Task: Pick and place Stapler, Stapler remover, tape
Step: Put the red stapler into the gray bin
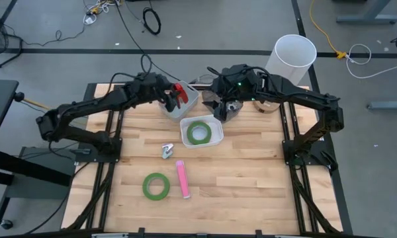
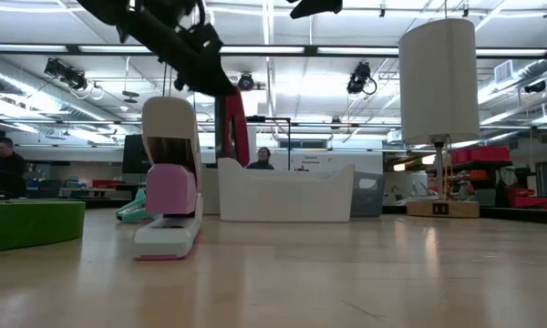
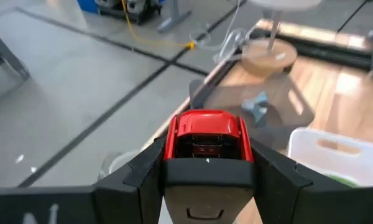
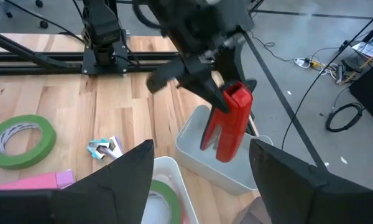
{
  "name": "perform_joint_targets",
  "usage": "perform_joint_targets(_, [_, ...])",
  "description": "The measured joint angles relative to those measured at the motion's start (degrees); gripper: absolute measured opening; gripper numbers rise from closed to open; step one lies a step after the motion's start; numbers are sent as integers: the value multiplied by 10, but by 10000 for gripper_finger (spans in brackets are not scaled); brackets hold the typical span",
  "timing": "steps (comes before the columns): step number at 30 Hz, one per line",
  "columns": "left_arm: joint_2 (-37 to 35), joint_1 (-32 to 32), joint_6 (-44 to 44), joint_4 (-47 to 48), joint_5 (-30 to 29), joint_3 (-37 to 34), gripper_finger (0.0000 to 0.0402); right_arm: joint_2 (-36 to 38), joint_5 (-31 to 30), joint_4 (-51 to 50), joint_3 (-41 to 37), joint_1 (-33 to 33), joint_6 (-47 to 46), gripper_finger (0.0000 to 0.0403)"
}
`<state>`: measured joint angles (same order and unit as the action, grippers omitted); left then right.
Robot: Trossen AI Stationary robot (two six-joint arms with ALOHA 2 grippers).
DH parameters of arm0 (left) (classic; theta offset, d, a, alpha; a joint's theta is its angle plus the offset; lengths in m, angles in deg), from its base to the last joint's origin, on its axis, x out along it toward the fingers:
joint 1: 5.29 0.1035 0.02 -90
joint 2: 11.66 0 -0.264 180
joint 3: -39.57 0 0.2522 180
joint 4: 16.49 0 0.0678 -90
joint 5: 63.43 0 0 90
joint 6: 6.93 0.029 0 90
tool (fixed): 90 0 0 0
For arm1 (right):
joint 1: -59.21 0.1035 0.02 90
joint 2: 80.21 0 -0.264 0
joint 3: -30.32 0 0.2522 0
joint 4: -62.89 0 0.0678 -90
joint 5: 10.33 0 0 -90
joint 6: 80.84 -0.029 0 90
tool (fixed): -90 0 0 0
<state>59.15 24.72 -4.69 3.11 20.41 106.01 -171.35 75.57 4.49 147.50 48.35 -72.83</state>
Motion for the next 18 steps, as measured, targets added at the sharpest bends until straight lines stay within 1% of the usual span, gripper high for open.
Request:
perform_joint_targets(8, [41,30,15,-15,33,0,193,0,0,-2,0,0,-11,262])
perform_joint_targets(18, [82,54,33,-67,48,0,193,0,0,-3,0,0,-13,262])
